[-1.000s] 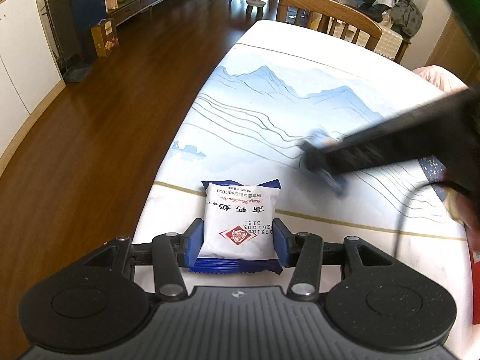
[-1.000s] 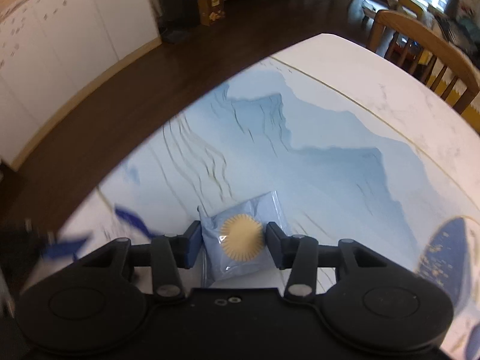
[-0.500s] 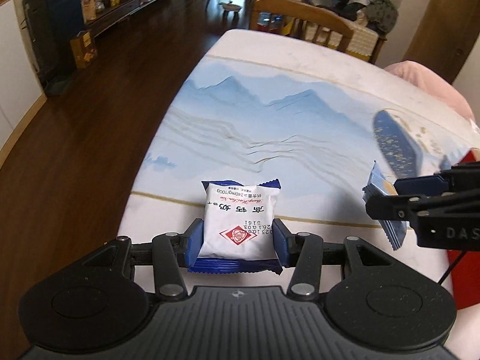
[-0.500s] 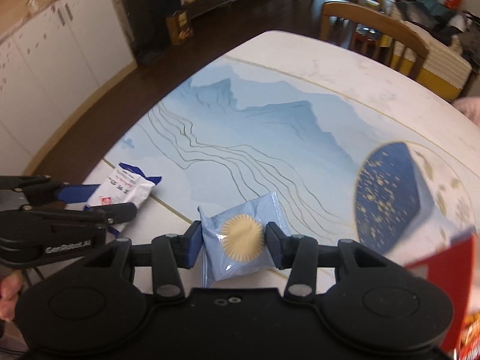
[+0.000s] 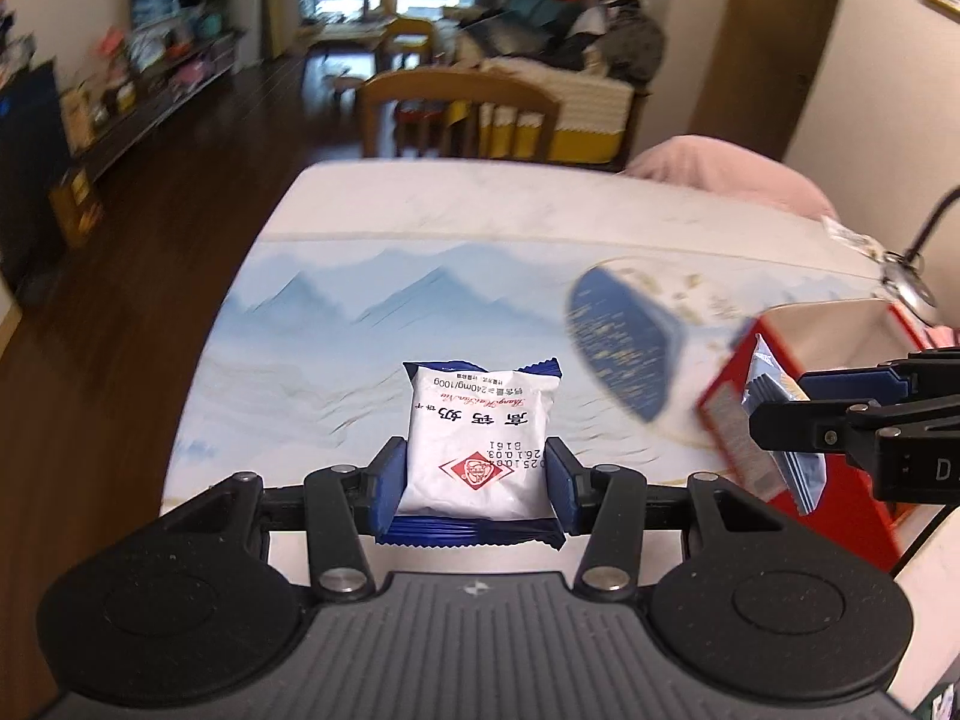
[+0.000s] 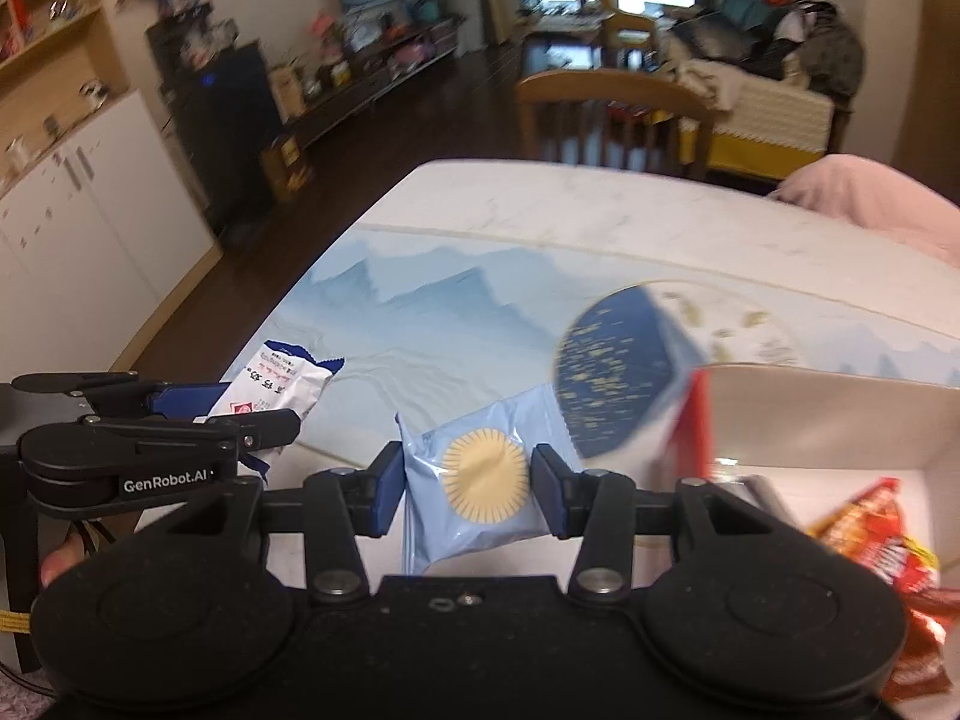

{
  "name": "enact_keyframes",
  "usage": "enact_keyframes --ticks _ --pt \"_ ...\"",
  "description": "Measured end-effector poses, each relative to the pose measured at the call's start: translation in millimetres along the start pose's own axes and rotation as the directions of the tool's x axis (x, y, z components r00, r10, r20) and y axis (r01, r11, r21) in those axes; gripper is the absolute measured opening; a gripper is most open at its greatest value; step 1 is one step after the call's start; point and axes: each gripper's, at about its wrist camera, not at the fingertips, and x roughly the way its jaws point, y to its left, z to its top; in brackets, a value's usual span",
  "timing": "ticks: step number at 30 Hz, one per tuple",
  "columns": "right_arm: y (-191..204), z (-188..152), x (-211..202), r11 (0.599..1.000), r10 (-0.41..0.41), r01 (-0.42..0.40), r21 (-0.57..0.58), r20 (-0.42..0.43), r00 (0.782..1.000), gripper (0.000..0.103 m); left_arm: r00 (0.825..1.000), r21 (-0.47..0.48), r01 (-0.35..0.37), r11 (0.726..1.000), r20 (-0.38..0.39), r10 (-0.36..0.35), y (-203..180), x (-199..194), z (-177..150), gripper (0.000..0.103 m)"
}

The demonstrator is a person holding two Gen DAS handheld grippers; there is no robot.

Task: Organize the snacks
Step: 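Carry the blue packet and white biscuit over the red box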

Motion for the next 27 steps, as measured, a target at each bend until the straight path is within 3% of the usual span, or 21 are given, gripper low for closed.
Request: enact_keyframes --ticks 7,17,27 --pt "-42 -14 -37 0.996 -0.066 0.062 0.057 0.060 0.996 0.044 0.997 0.087 0.072 0.994 0.029 -0.075 -57 -8 18 0.048" --pt "-102 -33 -65 0.986 -0.125 0.113 0.121 0.092 0.988 0.044 0.992 0.165 0.116 0.979 0.032 -0.123 -128 -9 28 0.048" --pt "-159 -56 -79 0.975 -0.171 0.159 0.153 0.069 0.983 0.044 0.982 0.200 0.188 0.962 -0.045 -0.182 -195 8 31 0.048"
